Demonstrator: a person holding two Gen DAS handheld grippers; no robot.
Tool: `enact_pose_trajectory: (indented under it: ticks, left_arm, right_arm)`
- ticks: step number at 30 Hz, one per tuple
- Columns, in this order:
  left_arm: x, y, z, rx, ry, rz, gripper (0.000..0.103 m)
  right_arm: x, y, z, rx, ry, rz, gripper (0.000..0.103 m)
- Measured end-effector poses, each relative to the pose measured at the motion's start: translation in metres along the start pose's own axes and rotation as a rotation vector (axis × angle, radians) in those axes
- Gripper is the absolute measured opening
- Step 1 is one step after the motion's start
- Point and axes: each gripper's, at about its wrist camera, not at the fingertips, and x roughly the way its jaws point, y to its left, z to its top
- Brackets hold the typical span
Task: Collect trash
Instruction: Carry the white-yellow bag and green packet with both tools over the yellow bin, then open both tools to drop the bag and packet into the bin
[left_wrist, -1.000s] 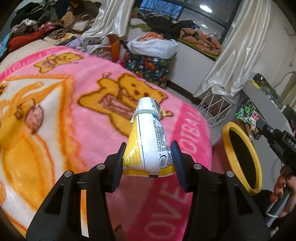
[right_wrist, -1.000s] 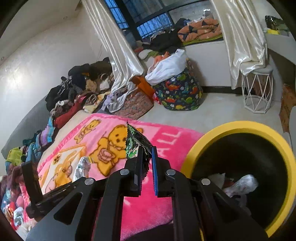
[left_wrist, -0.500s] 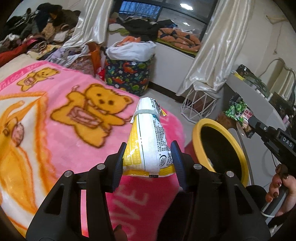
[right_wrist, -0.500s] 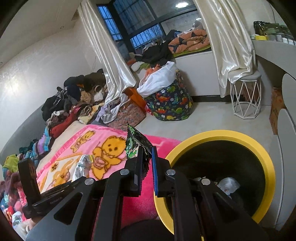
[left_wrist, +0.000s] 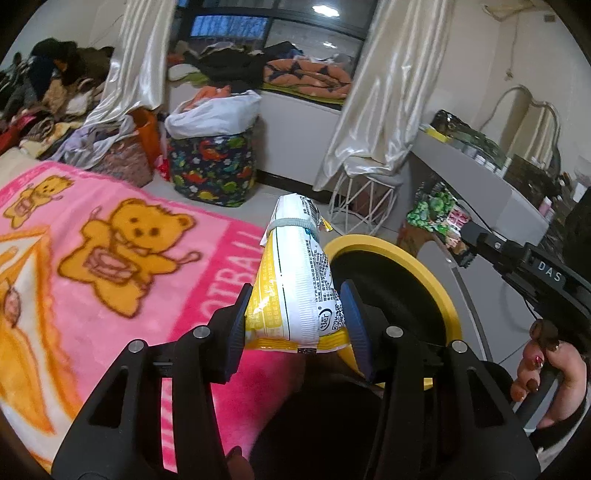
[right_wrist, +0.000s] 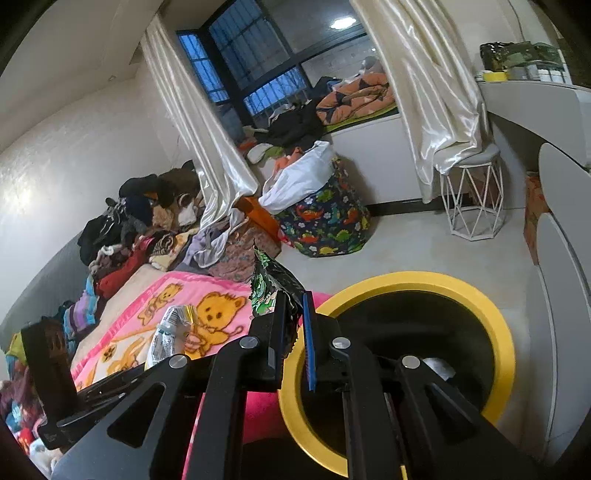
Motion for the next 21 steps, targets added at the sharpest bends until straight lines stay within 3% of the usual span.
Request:
enact_pose_trajectory:
  ticks: [21]
  left_arm:
    - [0.017, -0.070, -0.005, 0.134, 0.022, -0.082, 0.040]
  right_arm:
    - [-0.029, -0.058, 0.006, 0.113, -0.059, -0.111, 0.009]
